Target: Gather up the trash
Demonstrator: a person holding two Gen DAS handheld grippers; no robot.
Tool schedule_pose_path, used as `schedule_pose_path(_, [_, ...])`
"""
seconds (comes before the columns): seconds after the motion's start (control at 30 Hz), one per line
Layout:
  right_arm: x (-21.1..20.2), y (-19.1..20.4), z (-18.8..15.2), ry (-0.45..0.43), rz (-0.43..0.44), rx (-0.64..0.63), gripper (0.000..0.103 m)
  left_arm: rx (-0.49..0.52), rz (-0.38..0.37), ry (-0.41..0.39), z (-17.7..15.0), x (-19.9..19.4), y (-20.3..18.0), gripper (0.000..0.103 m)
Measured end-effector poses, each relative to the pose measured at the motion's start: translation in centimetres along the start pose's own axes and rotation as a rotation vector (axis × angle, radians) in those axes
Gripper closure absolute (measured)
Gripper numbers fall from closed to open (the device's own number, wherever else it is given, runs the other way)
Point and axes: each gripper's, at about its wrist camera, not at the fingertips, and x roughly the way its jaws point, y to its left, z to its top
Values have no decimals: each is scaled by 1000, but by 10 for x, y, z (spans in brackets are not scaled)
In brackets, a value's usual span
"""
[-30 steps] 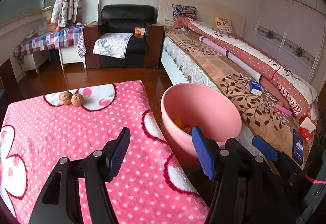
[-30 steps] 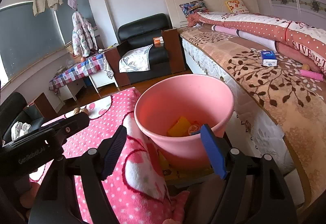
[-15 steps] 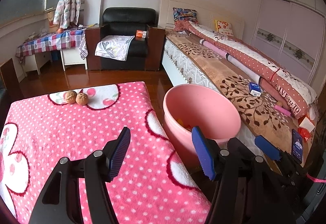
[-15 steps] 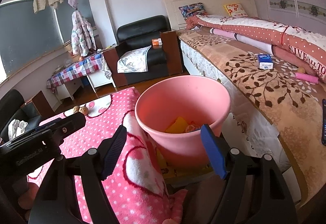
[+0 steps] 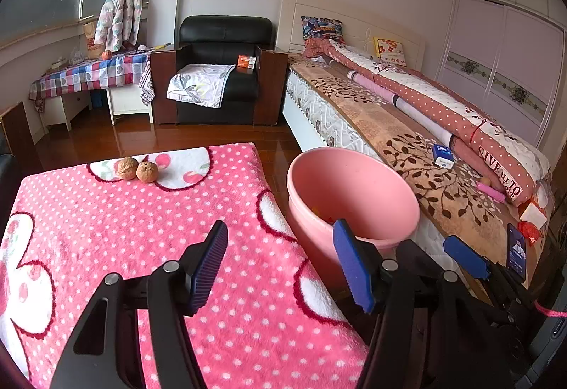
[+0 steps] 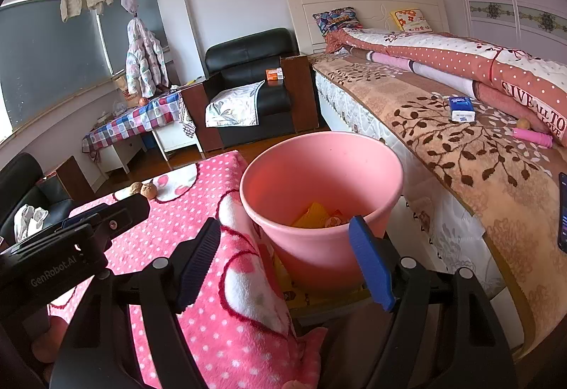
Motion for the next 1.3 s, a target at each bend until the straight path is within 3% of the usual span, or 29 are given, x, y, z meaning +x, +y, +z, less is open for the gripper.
schedule_pose_path(1.3, [-1,4,-1,5,2,-3,28,5,8,-9,-5,-7,3,42])
